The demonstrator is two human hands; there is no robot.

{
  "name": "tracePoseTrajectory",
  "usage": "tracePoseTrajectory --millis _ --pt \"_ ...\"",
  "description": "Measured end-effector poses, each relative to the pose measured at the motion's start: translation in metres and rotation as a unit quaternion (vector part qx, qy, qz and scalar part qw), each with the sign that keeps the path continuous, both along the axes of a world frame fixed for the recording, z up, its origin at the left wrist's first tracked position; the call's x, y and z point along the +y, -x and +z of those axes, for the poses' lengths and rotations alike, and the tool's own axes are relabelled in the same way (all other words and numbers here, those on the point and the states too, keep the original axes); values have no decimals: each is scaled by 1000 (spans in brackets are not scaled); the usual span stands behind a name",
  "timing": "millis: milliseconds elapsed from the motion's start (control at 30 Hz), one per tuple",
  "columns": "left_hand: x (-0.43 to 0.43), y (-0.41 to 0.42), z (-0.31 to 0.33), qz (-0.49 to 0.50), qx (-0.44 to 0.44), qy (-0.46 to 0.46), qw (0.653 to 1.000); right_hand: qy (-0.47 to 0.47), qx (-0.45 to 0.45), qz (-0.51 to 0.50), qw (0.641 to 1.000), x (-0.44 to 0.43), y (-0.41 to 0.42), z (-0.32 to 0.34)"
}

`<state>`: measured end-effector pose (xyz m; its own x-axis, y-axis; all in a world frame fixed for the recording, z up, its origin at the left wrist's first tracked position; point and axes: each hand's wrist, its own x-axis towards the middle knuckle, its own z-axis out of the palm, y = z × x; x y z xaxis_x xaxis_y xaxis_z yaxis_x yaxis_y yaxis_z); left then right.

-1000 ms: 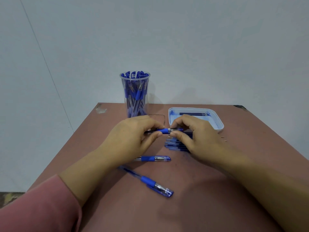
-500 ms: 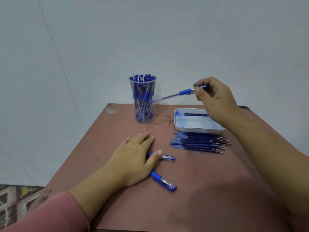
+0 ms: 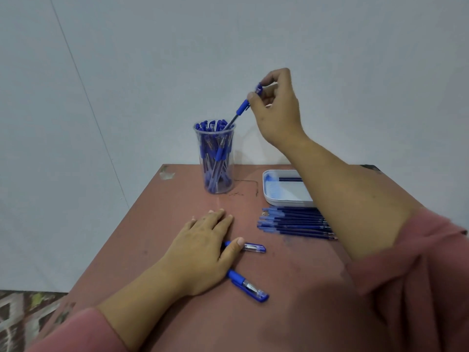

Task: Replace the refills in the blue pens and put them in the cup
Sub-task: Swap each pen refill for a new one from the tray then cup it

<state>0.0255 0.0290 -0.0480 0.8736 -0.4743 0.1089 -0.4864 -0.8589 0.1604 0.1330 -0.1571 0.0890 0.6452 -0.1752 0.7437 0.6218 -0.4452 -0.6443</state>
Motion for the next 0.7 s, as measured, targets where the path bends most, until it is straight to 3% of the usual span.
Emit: tracePoseTrajectory --millis 133,333,567,700 --pt "0 -1 -1 0 -6 -5 1000 40 30 15 999 20 -14 -7" --pt "0 -1 -1 -2 -5 -3 1000 204 90 -19 975 26 -29 -21" --pt "1 -4 -2 -3 -2 -2 1000 221 79 0 972 4 20 -39" --pt "1 -3 2 -8 -1 0 1000 265 119 32 956 -18 72 -65"
